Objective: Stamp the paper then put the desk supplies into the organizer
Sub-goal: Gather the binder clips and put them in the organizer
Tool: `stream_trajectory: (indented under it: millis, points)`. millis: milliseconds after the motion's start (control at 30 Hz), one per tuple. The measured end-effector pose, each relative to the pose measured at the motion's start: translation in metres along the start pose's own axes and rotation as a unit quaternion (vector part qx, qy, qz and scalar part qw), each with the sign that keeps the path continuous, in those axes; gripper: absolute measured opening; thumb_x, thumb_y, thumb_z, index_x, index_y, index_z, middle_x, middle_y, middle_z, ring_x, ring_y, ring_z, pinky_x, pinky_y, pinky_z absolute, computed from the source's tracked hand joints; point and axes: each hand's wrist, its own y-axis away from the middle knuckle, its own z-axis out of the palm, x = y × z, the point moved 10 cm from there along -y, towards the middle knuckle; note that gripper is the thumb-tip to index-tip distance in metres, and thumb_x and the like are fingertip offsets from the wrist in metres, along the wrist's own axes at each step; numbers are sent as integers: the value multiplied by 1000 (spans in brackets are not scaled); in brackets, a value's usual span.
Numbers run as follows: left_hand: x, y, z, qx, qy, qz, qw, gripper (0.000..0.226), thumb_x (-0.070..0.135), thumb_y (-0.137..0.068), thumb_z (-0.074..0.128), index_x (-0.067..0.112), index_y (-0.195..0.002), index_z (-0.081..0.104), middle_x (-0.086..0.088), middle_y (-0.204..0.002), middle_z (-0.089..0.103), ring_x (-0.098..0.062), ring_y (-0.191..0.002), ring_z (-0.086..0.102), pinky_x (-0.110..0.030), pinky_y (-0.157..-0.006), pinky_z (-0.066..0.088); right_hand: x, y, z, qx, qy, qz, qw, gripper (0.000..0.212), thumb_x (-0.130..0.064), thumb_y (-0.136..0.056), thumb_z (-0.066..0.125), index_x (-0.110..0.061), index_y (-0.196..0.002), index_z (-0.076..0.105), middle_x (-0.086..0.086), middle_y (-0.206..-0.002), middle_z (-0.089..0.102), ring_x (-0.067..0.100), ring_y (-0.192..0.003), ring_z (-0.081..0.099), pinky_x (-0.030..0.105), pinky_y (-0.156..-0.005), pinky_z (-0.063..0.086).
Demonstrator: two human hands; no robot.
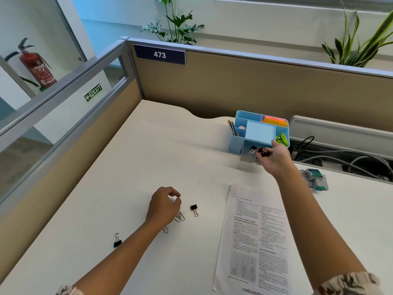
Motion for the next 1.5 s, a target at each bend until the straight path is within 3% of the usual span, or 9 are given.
stream_trajectory:
  millis: [200, 467, 600, 800, 900, 1000, 1067, 1300, 1500]
  points:
    - [-7, -1, -8, 10, -4, -8, 1000, 9, 17, -84, 64, 26, -86, 66, 8, -102, 62, -4, -82, 57, -23, -72, 43, -5, -1, -5, 20, 53, -2, 998, 56, -16, -103, 39, 4, -151, 17, 21, -156, 26, 33, -144, 28, 41, -118, 27]
    - [-23, -1, -14, 18, -12, -13, 1000, 9, 19, -83, 65, 28, -83, 65, 4, -101, 60, -14, -92, 58, -30, -78, 50, 20, 27, -14, -27, 85, -60, 994, 40, -8, -103, 39, 1, -141, 43, 14, -138, 54, 25, -128, 52, 33, -109, 42]
    - [-25, 0, -23, 30, -15, -12, 999, 10, 16, -84, 63, 26, -85, 66, 3, -101, 59, -15, -92, 58, -29, -77, 48, 60, 40, -15, -62, 194, -94, 974, 31, -4, -99, 44, 3, -128, 55, 16, -124, 61, 26, -118, 58, 35, -108, 43]
    - [-31, 5, -42, 49, -8, -12, 999, 16, 10, -86, 58, 24, -90, 66, 3, -99, 57, -7, -77, 55, -28, -72, 47, 162, 63, -20, -147, 452, -105, 874, 23, -12, -92, 59, -21, -112, 67, -4, -114, 68, 14, -107, 63, 31, -99, 49]
    - [-39, 8, -48, 43, -40, -2, 998, 19, 8, -87, 56, 22, -96, 65, 2, -105, 56, -13, -86, 54, -26, -75, 42, 193, 79, -18, -179, 557, -177, 792, 26, -15, -93, 58, -19, -118, 62, -6, -118, 63, 11, -109, 60, 22, -94, 44]
    - [-46, 12, -47, 17, -71, 10, 997, 21, 9, -86, 59, 20, -104, 63, 1, -111, 53, -15, -94, 52, -24, -78, 38, 204, 96, -6, -211, 621, -291, 696, 35, -8, -91, 55, -15, -125, 57, -1, -128, 53, 14, -117, 50, 18, -101, 33]
    - [-50, 14, -46, 6, -80, 9, 997, 26, 12, -84, 64, 19, -109, 61, 0, -114, 52, -16, -99, 51, -24, -81, 38, 212, 98, -4, -219, 656, -310, 652, 41, -7, -92, 52, -16, -132, 54, -1, -138, 47, 16, -127, 42, 14, -105, 24]
    - [-67, 26, -29, -47, -100, -5, 994, 60, 13, -76, 71, 15, -133, 52, -4, -123, 48, -22, -120, 48, -27, -96, 41, 224, 102, 0, -237, 710, -352, 562, 44, -9, -99, 44, -16, -142, 48, 4, -148, 42, 20, -136, 33, 21, -111, 25]
    - [-63, 34, -24, -33, -141, 43, 989, 51, 14, -85, 69, 16, -133, 55, -3, -116, 49, -22, -115, 46, -21, -92, 36, 224, 108, -3, -221, 719, -382, 537, 33, -13, -102, 43, -12, -132, 57, 3, -138, 52, 21, -129, 43, 30, -101, 42]
